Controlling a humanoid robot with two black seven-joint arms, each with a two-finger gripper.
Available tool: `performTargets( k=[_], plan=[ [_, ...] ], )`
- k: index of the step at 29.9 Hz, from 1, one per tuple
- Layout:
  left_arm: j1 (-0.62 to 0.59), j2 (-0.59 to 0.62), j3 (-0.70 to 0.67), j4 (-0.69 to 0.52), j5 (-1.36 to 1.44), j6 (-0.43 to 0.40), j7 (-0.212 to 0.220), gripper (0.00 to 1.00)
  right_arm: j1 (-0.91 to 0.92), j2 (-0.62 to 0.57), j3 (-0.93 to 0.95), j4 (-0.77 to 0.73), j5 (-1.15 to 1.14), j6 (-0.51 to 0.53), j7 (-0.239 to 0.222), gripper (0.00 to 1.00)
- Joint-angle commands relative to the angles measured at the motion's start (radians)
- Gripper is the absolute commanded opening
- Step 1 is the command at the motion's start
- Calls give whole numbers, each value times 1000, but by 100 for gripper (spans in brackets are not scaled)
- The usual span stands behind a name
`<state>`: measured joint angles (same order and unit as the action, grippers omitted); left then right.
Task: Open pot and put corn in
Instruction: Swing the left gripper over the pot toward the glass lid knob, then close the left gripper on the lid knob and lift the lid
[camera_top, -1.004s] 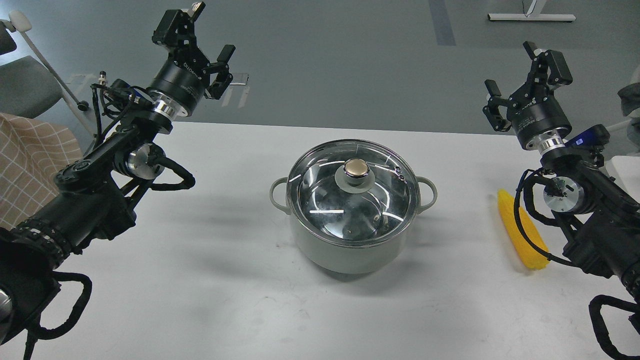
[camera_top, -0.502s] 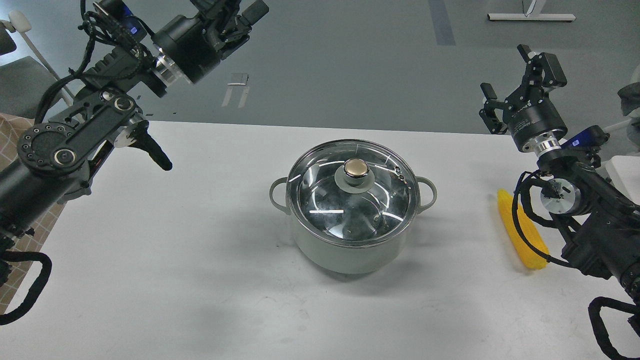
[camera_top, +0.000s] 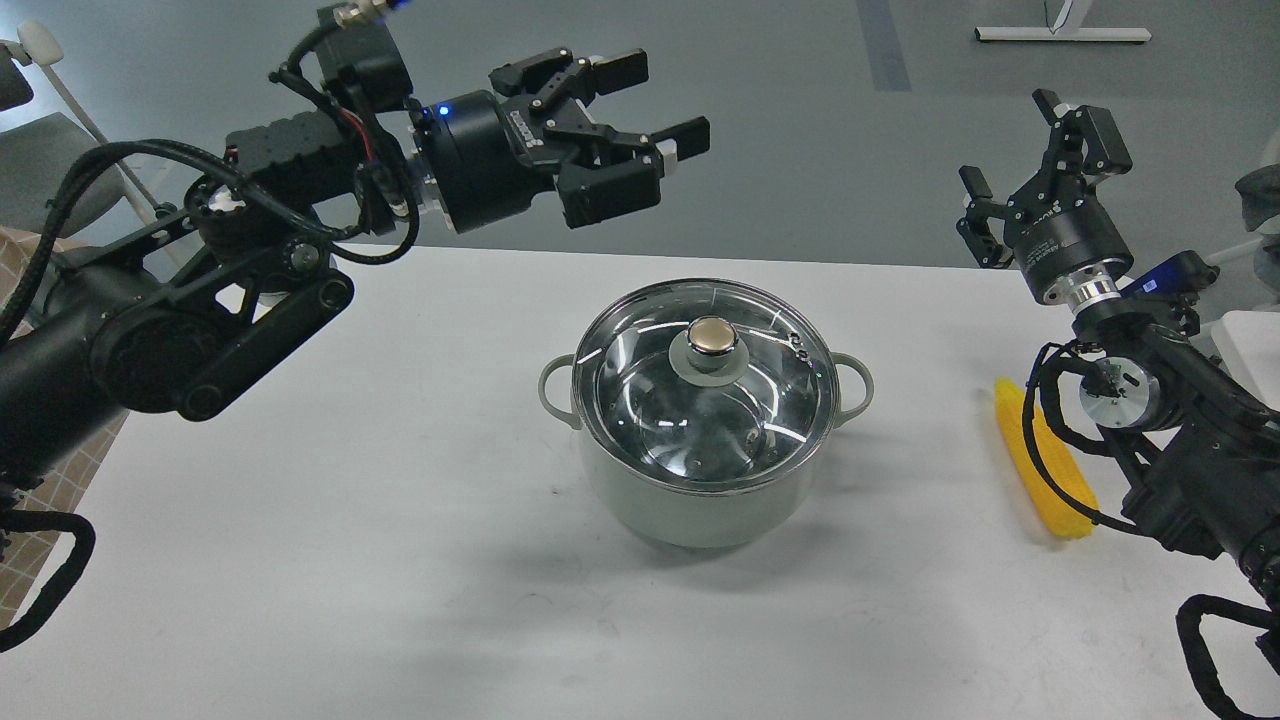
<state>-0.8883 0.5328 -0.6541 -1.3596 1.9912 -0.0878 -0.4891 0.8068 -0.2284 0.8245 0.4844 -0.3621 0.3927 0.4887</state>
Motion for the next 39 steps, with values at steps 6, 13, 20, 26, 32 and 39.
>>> performTargets(
  k=[6,13,20,26,32,39],
  plan=[
    [2,-2,146,14,190,30,0,98,-5,4,-1,5,0,0,0,100],
    [-1,-60,206,68,190,30,0,98,-6,11,-2,5,-1,-2,0,100],
    [8,-117,225,117,190,28,0,97,-20,11,-1,6,-1,-5,0,100],
    [12,-137,244,129,190,28,0,94,-26,11,-2,13,-1,-6,0,100],
    [14,-154,257,152,190,28,0,84,-29,11,-2,14,-1,-6,0,100],
    [14,-169,257,181,190,29,0,77,-34,9,-1,20,-1,-6,0,100]
  ],
)
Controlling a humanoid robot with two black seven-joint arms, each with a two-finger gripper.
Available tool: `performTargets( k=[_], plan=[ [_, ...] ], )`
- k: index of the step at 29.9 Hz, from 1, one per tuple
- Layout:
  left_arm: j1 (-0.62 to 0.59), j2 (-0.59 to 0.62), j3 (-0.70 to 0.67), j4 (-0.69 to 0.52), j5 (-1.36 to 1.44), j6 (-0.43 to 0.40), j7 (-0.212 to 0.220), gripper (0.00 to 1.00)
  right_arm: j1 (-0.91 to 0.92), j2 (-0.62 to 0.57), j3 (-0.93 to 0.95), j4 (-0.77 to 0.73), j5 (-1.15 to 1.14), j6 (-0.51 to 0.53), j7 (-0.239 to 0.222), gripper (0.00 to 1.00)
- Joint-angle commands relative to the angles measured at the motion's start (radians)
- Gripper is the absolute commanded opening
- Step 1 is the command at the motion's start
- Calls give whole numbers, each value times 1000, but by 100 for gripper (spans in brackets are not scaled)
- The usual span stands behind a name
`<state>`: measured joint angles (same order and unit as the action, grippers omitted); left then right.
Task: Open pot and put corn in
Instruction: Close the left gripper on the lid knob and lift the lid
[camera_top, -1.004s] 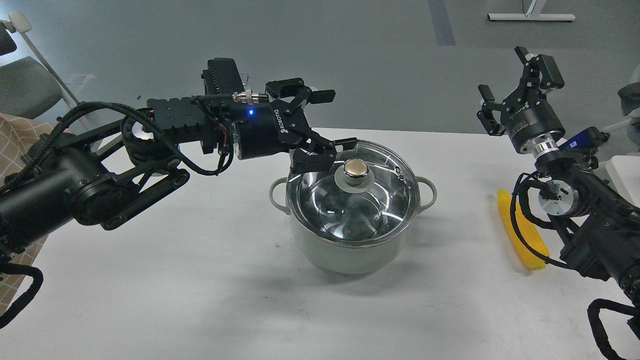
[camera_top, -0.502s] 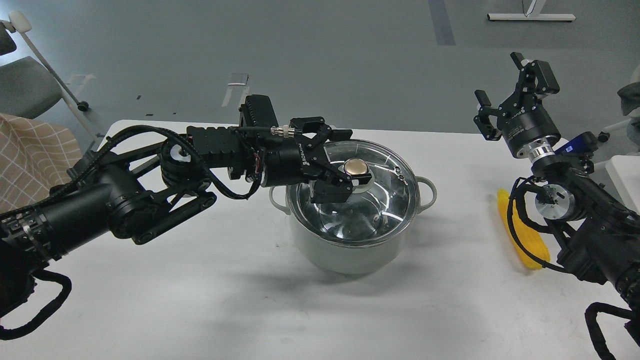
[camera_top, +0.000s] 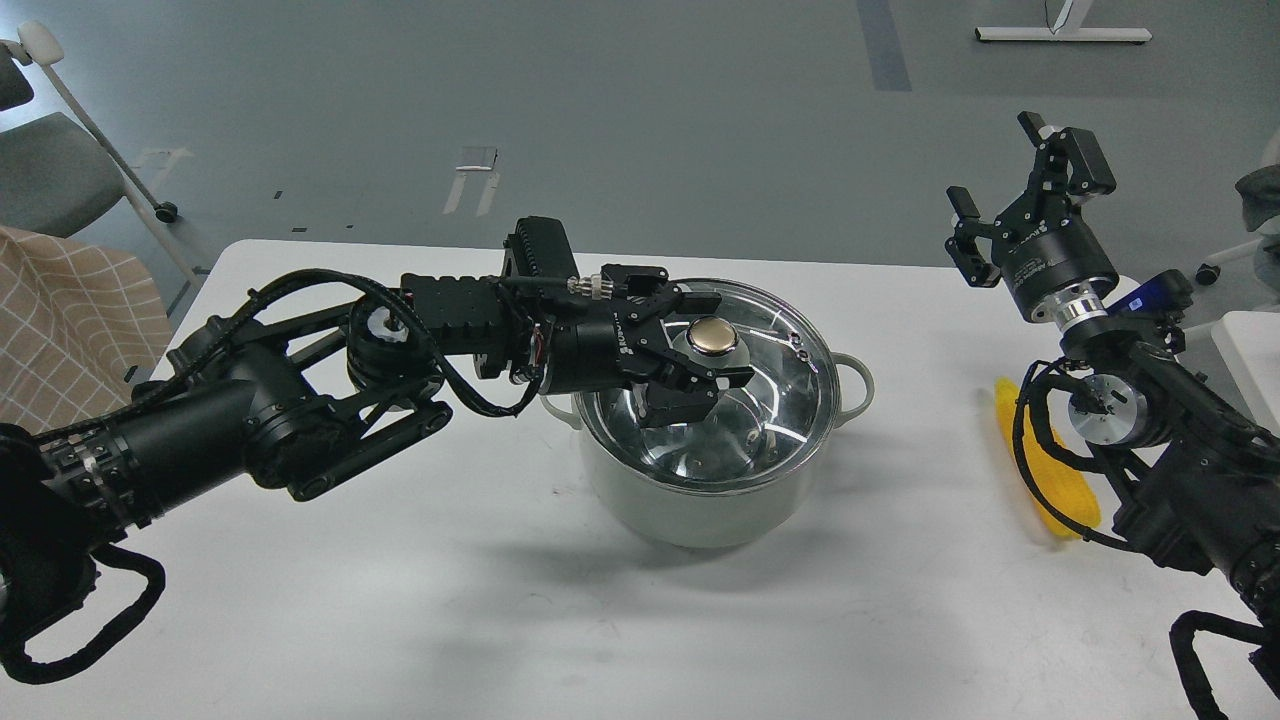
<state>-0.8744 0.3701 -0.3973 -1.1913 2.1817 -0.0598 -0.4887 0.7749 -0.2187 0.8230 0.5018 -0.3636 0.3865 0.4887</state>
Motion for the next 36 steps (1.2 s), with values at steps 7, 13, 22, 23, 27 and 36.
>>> performTargets(
  k=[7,13,22,23,27,36],
  plan=[
    [2,-11,0,15,0,2,0,74,-6,-2,1,4,0,0,0,100],
    [3,-11,0,15,0,2,0,67,-6,-2,1,4,0,0,0,100],
    [3,-11,0,15,0,-2,0,41,-6,-4,1,4,0,0,0,100],
    [3,-11,0,15,0,0,0,37,-6,-4,1,4,0,0,0,100],
    [2,-11,-1,15,0,-2,0,32,-6,-4,1,4,0,0,0,100],
    [-18,-10,-3,12,0,-5,0,32,-6,-5,1,4,0,0,0,100]
  ],
)
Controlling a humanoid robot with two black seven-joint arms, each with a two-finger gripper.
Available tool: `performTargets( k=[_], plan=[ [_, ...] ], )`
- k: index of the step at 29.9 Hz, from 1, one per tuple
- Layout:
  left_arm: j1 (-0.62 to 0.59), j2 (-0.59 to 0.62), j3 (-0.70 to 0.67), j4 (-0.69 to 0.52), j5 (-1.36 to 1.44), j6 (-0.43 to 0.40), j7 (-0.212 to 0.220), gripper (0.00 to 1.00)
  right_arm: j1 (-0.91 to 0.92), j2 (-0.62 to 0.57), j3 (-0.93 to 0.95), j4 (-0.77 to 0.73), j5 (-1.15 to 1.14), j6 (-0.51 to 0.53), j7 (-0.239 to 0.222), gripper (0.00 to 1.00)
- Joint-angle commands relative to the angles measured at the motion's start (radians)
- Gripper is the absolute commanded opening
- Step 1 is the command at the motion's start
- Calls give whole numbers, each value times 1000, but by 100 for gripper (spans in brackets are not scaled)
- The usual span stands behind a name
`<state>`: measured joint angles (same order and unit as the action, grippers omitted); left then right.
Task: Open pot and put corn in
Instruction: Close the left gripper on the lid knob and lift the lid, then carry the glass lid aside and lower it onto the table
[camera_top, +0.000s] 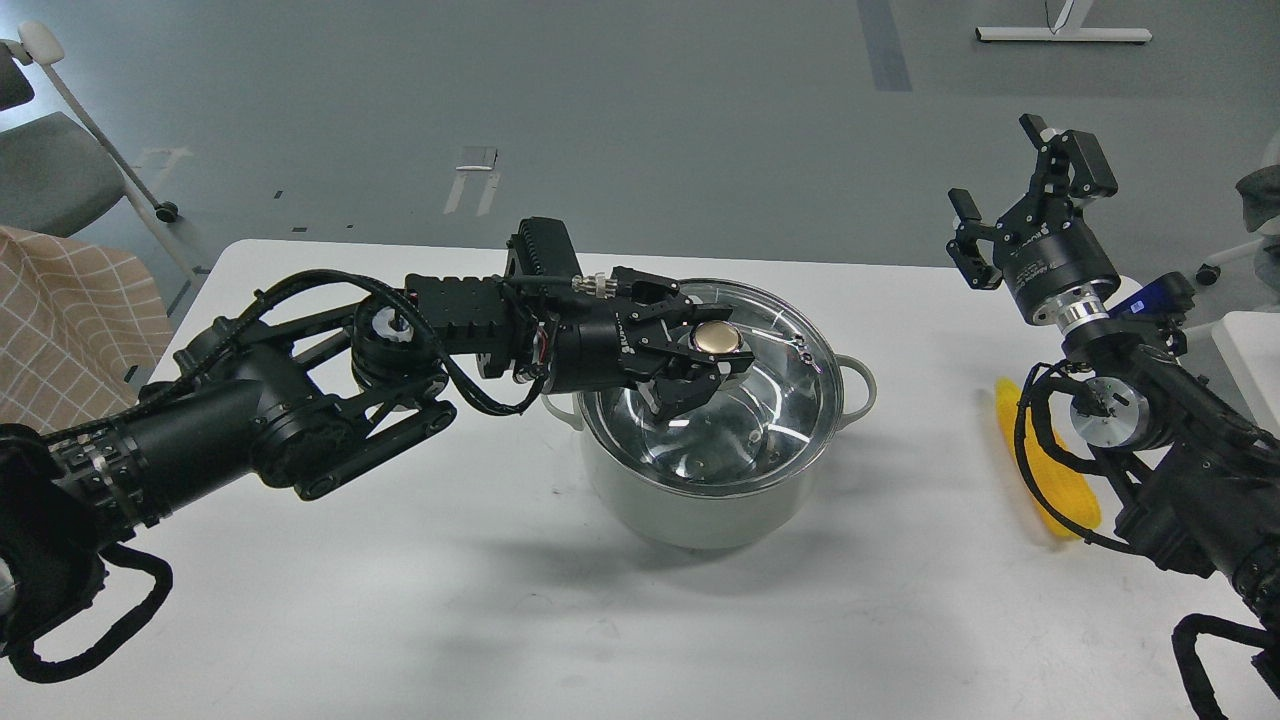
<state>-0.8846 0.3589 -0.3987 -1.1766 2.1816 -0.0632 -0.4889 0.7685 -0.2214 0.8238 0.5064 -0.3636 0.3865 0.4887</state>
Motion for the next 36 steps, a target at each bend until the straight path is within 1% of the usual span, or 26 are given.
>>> performTargets(
  k=[1,9,14,17,19,23,24,25,26,28,30,32,34,36],
  plan=[
    [-11,2,-2,-3,0,-3,0,32,0,-3,0,0,0,0,0,100],
    [-83,22,-3,-20,0,-13,0,33,0,-1,0,1,0,0,0,100],
    [-140,83,-3,-54,0,-14,0,34,0,-3,0,1,0,0,0,100],
    [-154,178,-9,-87,-5,-12,0,34,0,-6,0,1,0,0,0,100],
    [-152,282,-12,-127,-40,-4,0,34,-1,-7,0,6,0,0,0,100],
    [-137,431,-12,-164,-77,17,0,34,0,-6,0,6,0,0,0,100],
    [-129,481,-9,-166,-85,41,0,34,0,-6,0,6,0,0,0,100],
    [-123,503,-8,-166,-89,60,0,34,0,-4,0,6,0,0,0,100],
    [-100,541,-8,-164,-106,107,0,34,0,-4,0,6,0,0,0,100],
    [-68,574,-3,-163,-127,166,0,34,0,-4,0,6,0,0,0,100],
    [4,629,1,-155,-155,270,0,34,0,-3,0,6,-1,0,0,100],
    [59,653,-2,-153,-157,327,0,34,0,-1,-2,6,-1,0,0,100],
    [96,666,-5,-153,-158,362,0,34,0,-1,-2,6,-1,0,0,100],
    [179,680,-12,-140,-164,423,0,34,0,-1,-3,6,-1,0,0,100]
  ],
)
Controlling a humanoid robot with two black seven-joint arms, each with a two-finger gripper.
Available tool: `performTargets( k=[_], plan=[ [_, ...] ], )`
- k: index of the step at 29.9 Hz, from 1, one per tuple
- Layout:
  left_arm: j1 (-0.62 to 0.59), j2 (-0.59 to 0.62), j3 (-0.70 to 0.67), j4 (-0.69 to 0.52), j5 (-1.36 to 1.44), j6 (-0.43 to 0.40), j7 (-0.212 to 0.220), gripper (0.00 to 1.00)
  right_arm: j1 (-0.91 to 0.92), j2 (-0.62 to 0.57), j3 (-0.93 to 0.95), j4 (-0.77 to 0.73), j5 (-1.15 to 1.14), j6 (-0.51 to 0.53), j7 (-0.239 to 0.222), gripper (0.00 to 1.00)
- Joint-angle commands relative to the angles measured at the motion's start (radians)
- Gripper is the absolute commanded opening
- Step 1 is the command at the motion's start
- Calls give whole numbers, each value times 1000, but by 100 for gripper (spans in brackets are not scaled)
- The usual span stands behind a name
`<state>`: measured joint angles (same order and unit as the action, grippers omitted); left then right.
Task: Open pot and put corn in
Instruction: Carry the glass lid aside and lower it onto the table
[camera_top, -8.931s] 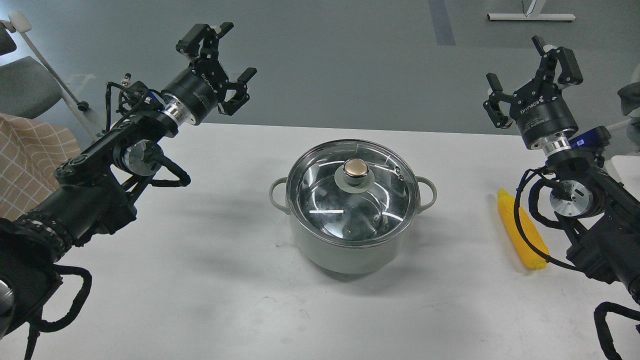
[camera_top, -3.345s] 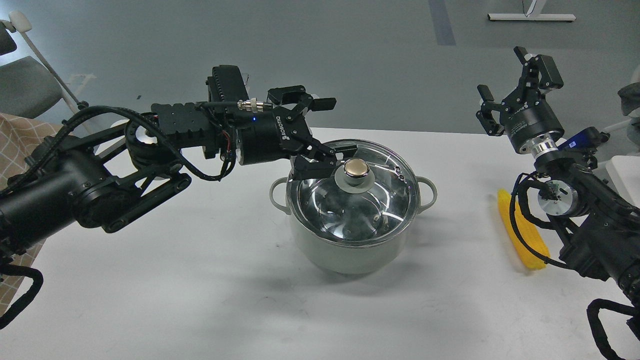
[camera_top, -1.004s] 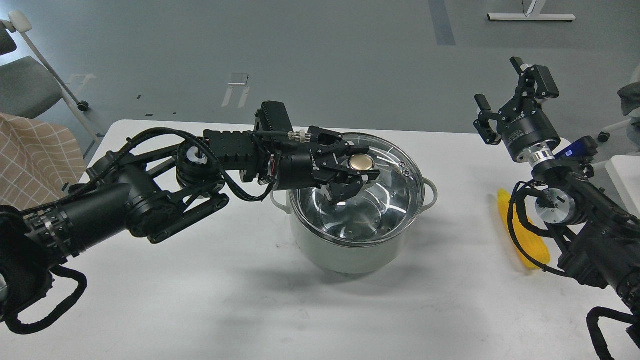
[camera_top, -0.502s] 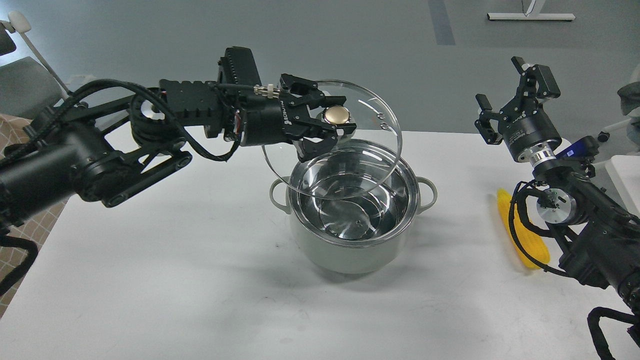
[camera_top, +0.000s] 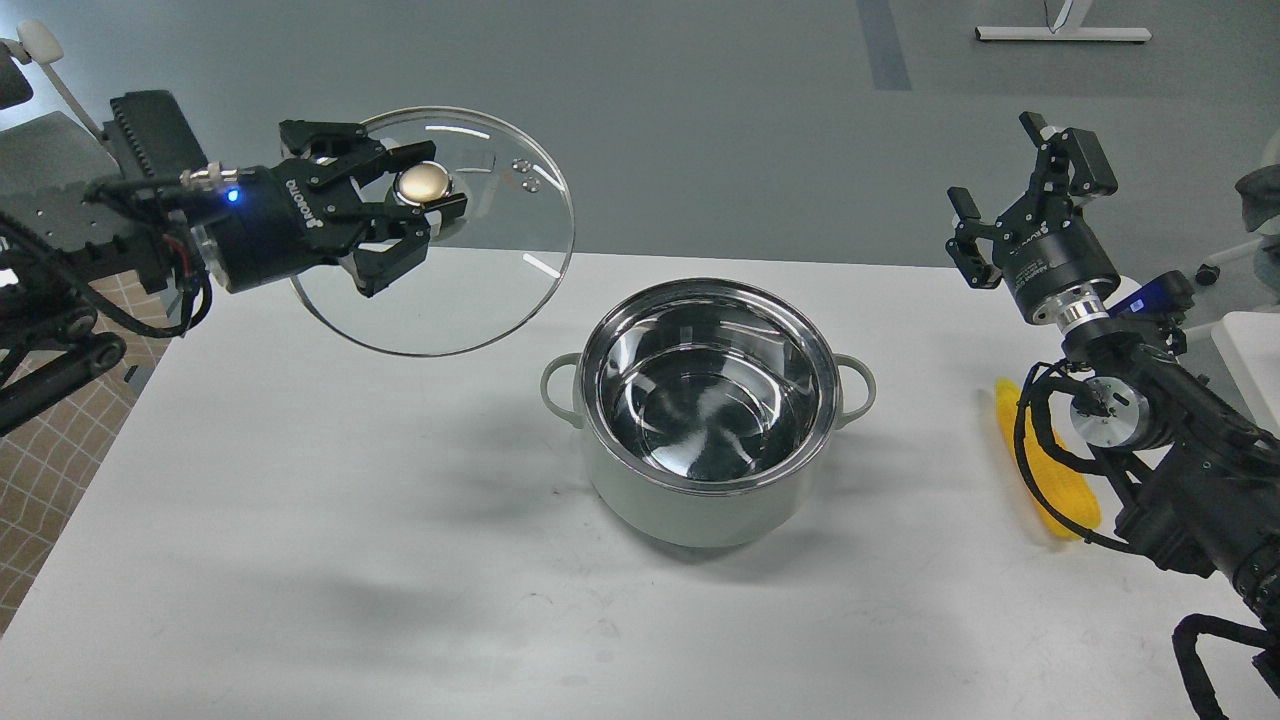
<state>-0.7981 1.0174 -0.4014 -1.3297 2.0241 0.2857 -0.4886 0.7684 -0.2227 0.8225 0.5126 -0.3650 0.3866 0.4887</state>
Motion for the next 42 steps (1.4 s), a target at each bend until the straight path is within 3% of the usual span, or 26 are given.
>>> performTargets(
  k=[1,6,9,16,28,42],
  plan=[
    [111,23,-10,26,-10,90,0,34,-1,-1,-2,0,0,0,0,100],
    [206,12,-5,163,-31,202,0,34,-3,-1,-2,0,-2,0,0,100],
    [255,7,1,239,-53,203,0,34,-4,0,-2,0,-2,0,0,100],
    [358,-19,4,291,-76,203,0,38,-12,2,-2,0,-17,0,0,100],
    [375,-151,4,383,-76,203,0,40,-26,0,-2,1,-20,0,0,100],
    [373,-215,3,460,-78,203,0,44,-32,0,-2,1,-22,0,0,100]
  ],
)
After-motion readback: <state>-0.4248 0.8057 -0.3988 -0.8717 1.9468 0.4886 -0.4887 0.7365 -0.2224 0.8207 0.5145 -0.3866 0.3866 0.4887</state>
